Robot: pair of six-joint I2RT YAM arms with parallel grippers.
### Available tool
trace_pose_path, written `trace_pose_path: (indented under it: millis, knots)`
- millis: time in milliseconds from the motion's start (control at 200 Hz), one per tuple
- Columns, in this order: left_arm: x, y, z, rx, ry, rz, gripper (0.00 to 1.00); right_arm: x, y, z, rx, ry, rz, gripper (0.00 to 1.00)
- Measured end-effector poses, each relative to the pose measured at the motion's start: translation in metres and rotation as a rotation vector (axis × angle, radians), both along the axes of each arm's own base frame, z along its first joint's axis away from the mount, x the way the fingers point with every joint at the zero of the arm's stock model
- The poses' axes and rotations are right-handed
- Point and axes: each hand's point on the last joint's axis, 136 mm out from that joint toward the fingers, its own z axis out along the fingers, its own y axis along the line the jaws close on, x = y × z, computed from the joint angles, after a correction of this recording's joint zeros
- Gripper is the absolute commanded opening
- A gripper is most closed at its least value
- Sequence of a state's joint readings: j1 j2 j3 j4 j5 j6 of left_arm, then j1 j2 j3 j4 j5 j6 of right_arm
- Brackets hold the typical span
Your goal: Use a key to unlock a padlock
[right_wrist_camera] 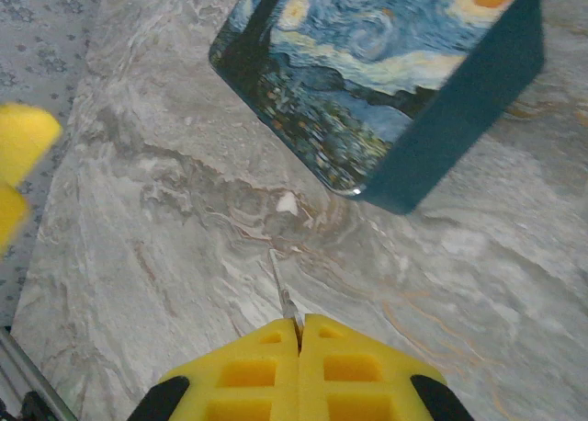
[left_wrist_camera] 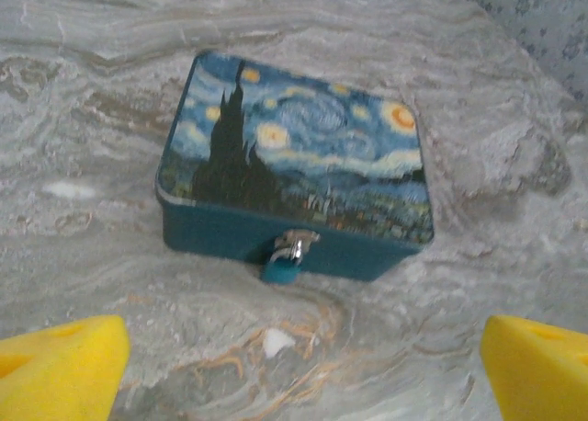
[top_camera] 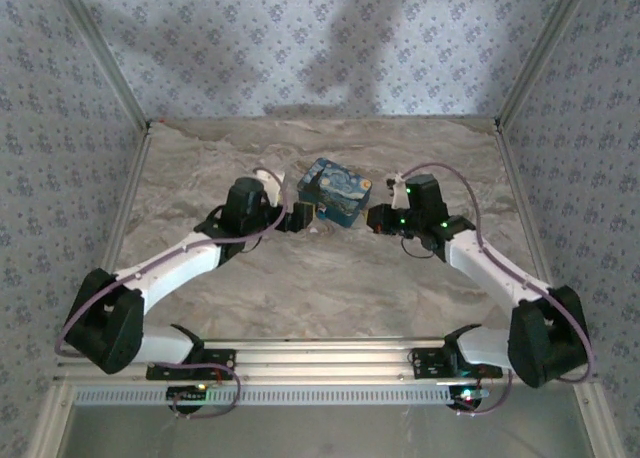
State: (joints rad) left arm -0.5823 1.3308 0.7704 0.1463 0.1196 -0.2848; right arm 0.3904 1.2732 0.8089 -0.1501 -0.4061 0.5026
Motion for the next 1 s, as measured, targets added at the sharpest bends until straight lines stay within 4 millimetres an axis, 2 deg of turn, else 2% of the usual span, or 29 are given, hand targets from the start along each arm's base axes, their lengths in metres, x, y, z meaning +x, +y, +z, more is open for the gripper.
trace_pose_path:
  millis: [60, 145, 290, 475, 630, 849, 1004]
  knots:
    - [-0.004, 0.003, -0.009, 0.013, 0.005, -0.004, 0.98, 0.006, 0.007, -0.001, 0.007, 0.007, 0.012, 0.0]
    - [-0.005, 0.003, -0.012, 0.02, 0.011, -0.008, 0.98, 0.015, 0.016, -0.002, 0.019, 0.015, 0.026, 0.0]
    - [-0.004, -0.007, -0.018, 0.01, 0.041, -0.044, 0.98, 0.032, 0.027, -0.008, 0.031, 0.036, 0.042, 0.0]
    - [-0.002, -0.016, -0.053, 0.009, 0.138, -0.074, 0.96, 0.056, 0.036, -0.017, 0.036, 0.061, 0.049, 0.0]
    - [0.004, -0.018, -0.07, -0.016, 0.19, -0.091, 0.95, 0.083, 0.042, -0.018, 0.053, 0.061, 0.049, 0.0]
    - [0.022, -0.026, -0.078, -0.068, 0.212, -0.108, 0.92, 0.111, 0.049, -0.029, 0.062, 0.074, 0.047, 0.0]
    - [0.028, -0.034, -0.079, -0.088, 0.213, -0.136, 0.86, 0.126, 0.051, -0.038, 0.064, 0.085, 0.045, 0.0]
